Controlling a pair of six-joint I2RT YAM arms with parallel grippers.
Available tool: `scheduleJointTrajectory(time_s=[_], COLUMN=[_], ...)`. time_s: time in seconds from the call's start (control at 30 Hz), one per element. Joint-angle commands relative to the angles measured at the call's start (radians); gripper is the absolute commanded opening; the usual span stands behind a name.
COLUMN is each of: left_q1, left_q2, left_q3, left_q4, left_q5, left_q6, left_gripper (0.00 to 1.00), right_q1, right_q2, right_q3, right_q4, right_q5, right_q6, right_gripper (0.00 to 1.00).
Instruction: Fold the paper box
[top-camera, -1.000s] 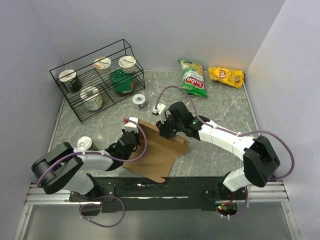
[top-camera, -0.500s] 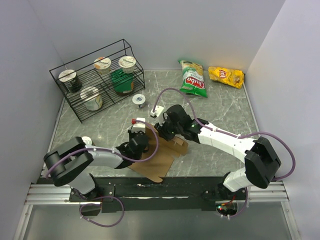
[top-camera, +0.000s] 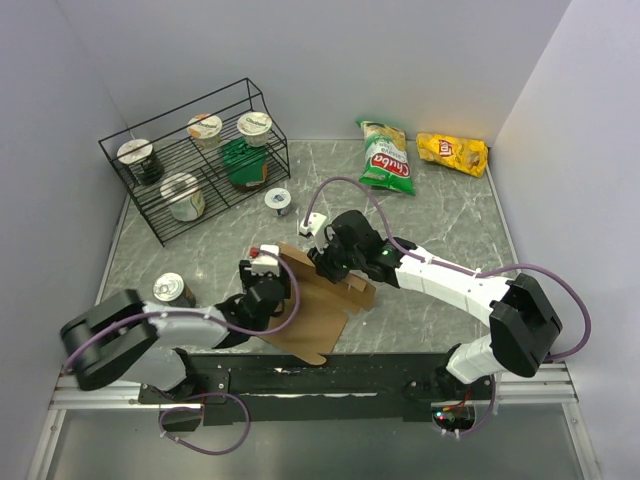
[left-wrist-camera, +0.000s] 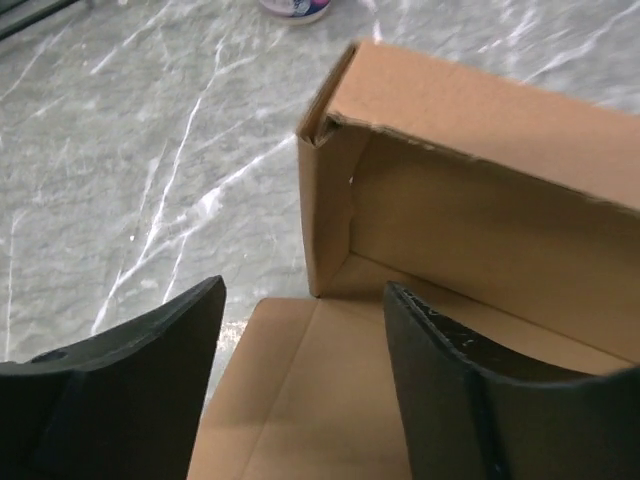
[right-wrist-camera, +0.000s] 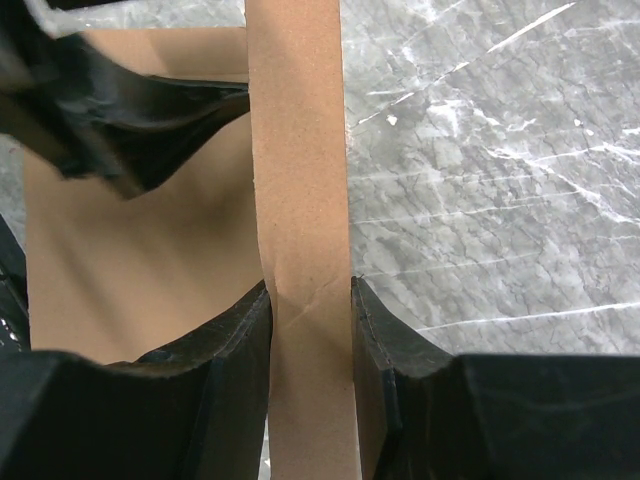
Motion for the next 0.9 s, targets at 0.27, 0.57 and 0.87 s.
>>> scheduleJointTrajectory(time_s=[0.27,0.57,0.87], left_q1=[0.067,0.300,0.538], left_q2=[-0.379,-0.708,-0.542], left_q3=[-0.096,-0.130,0.037], left_q4=[-0.171,-0.211,-0.277], left_q5=[0.273,0.653,0.940], left_q6=[-0.136,-0.248,-0.290], left_gripper=[0.86,0.99,0.97], right_q1=[0.005,-0.006,-0.003], right_q2=[-0.007,0.005,-0.009], right_q3=[0.031,0.050,0.031], right_q4=[-0.052,-0.092,-0.053], right_q5=[-0.041,-0.033,-0.018], right_q6=[-0.023,-0.093,-0.115], right_gripper=[0.33,0.33,0.37])
